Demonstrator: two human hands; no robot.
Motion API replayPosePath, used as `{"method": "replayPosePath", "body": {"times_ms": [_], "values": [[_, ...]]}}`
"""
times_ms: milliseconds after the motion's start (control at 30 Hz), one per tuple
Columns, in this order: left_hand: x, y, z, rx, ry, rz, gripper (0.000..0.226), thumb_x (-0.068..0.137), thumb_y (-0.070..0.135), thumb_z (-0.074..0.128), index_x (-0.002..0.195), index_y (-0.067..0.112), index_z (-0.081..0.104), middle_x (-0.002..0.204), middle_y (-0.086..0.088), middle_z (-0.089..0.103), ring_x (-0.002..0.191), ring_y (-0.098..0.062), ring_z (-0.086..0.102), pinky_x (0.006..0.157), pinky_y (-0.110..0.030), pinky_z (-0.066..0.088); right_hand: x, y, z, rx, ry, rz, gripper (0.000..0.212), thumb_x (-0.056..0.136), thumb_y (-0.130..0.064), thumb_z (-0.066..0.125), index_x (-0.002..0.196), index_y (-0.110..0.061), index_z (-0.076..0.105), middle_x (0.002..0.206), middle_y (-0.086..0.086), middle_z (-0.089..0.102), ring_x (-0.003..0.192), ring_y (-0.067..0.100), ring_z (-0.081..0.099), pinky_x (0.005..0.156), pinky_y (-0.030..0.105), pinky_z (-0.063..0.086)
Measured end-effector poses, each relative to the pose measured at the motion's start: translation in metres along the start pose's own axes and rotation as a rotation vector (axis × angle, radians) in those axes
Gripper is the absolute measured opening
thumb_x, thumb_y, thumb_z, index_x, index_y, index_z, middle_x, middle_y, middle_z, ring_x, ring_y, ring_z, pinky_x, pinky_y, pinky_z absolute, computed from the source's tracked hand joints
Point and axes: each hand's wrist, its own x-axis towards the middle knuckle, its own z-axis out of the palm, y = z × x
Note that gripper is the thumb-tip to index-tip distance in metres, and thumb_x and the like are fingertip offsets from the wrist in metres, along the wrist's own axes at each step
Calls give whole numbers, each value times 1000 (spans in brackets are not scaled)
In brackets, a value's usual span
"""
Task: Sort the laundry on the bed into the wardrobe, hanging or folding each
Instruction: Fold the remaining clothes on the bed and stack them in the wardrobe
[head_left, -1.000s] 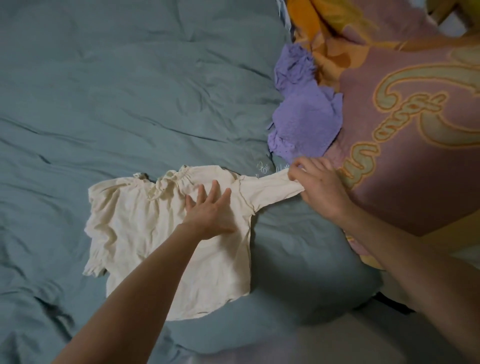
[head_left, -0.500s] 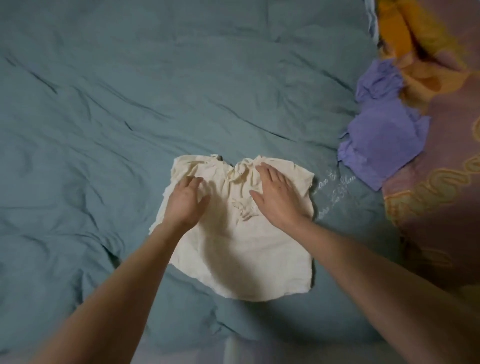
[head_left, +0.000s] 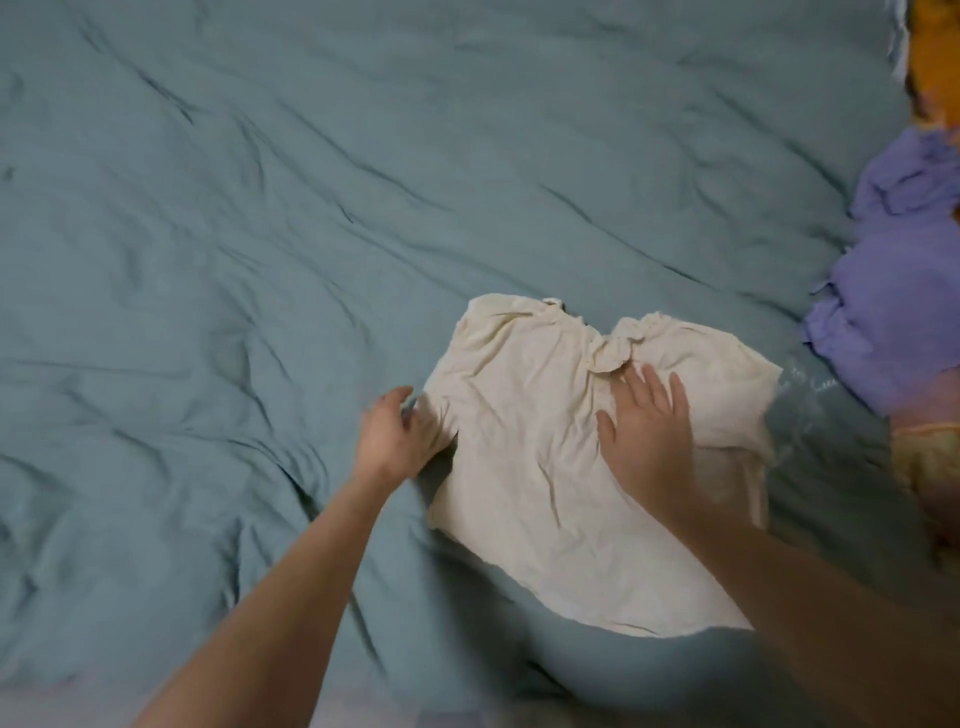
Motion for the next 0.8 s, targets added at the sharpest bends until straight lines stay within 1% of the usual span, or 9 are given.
{"method": "replayPosePath", "body": {"times_ms": [100, 167, 233, 300, 367, 467, 567, 667, 800], "values": [[7, -8, -7, -19, -138, -31, 36, 96, 18, 54, 125, -4, 53, 122, -23, 60, 112, -35, 56, 93, -37, 41, 14, -36, -26, 148, 262, 8, 27, 90, -27, 44, 98, -11, 65, 95, 7, 65, 91, 30, 56, 89, 40, 36], [10, -11, -7, -42, -184, -38, 40, 94, 22, 55, 121, -7, 53, 120, -26, 59, 109, -36, 56, 91, -38, 40, 34, -62, -35, 284, 266, -70, 26, 90, -27, 43, 97, -12, 62, 96, 6, 62, 90, 27, 54, 85, 37, 36], [12, -10, -8, -74, -194, -22, 55, 84, 35, 49, 119, -7, 54, 118, -24, 60, 108, -35, 56, 89, -37, 40, 61, -84, -35, 374, 188, -145, 28, 90, -26, 41, 104, -10, 60, 104, 7, 60, 98, 27, 52, 89, 35, 36], [17, -10, -5, -95, -179, -6, 61, 74, 37, 43, 117, -4, 57, 115, -21, 63, 107, -33, 58, 89, -37, 42, 88, -100, -33, 396, 58, -205, 28, 93, -23, 47, 115, -10, 57, 118, 7, 58, 112, 26, 48, 97, 33, 33], [26, -14, 0, -89, -175, 0, 56, 75, 41, 42, 115, 5, 60, 111, -16, 65, 105, -31, 59, 90, -38, 45, 111, -108, -28, 393, -125, -250, 35, 95, -23, 51, 128, -11, 52, 133, 6, 51, 126, 25, 41, 105, 33, 29], [46, -25, 12, -22, -219, -14, 45, 84, 44, 47, 110, 12, 63, 105, -12, 67, 101, -32, 60, 87, -38, 46, 134, -110, -23, 356, -367, -265, 48, 94, -27, 54, 138, -12, 42, 143, 5, 42, 134, 23, 32, 109, 33, 27], [52, -24, 10, -25, -241, -39, 21, 92, 29, 56, 79, 12, 60, 83, -10, 65, 83, -29, 58, 72, -31, 42, 147, -107, -23, 342, -495, -237, 50, 90, -23, 62, 134, -10, 43, 138, 9, 49, 128, 25, 43, 101, 29, 31], [58, -28, -8, -193, -120, -86, 21, 96, 18, 50, 76, 10, 50, 75, -8, 52, 74, -22, 46, 62, -29, 28, 156, -107, -20, 260, -506, -216, 43, 86, -17, 64, 127, -7, 52, 128, 14, 58, 119, 29, 52, 91, 28, 35], [70, -50, -57, -363, 193, -162, 20, 91, 17, 61, 76, 9, 52, 65, -2, 50, 68, -20, 44, 59, -28, 27, 167, -118, -13, 219, -436, -147, 27, 83, -13, 65, 108, -4, 58, 114, 20, 61, 111, 33, 55, 84, 31, 38]]}}
